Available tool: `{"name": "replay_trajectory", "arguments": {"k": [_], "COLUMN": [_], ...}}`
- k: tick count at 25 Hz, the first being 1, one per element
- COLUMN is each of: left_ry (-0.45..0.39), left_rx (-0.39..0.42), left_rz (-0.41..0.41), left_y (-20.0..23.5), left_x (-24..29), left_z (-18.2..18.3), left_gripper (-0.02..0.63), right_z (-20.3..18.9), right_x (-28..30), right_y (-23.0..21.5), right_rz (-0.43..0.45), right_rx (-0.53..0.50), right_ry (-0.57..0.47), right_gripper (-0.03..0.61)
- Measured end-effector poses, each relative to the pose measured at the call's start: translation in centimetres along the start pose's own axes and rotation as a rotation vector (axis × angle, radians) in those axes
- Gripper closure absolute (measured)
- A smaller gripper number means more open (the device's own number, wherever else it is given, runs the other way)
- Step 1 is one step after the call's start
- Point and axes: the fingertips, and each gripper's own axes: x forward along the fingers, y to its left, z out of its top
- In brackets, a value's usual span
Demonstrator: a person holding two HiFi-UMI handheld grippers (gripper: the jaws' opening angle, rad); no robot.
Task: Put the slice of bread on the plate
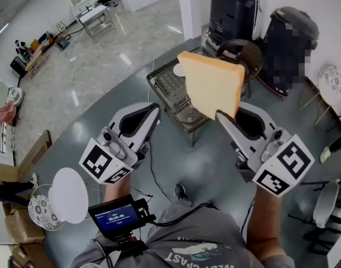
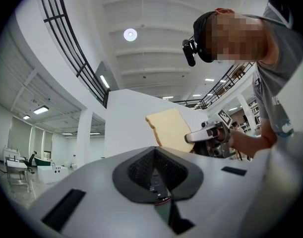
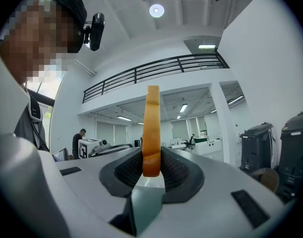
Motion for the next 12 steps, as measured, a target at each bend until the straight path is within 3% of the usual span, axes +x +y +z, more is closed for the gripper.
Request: {"name": "replay_trajectory", "arguments": {"k": [12], "left_ry": [-0.042], "left_rx": [-0.011], "left_rz": [-0.039], "left_y": [8.5], "left_x": [-1.9], "left_z": [-0.6], "left_gripper": [0.607], "right_z": [-0.1], "right_x": [8.5], "right_y": [-0.7], "right_rz": [-0.056], "right_rx": [-0.016], "right_ry": [0.012], "right_gripper": [0.485]}}
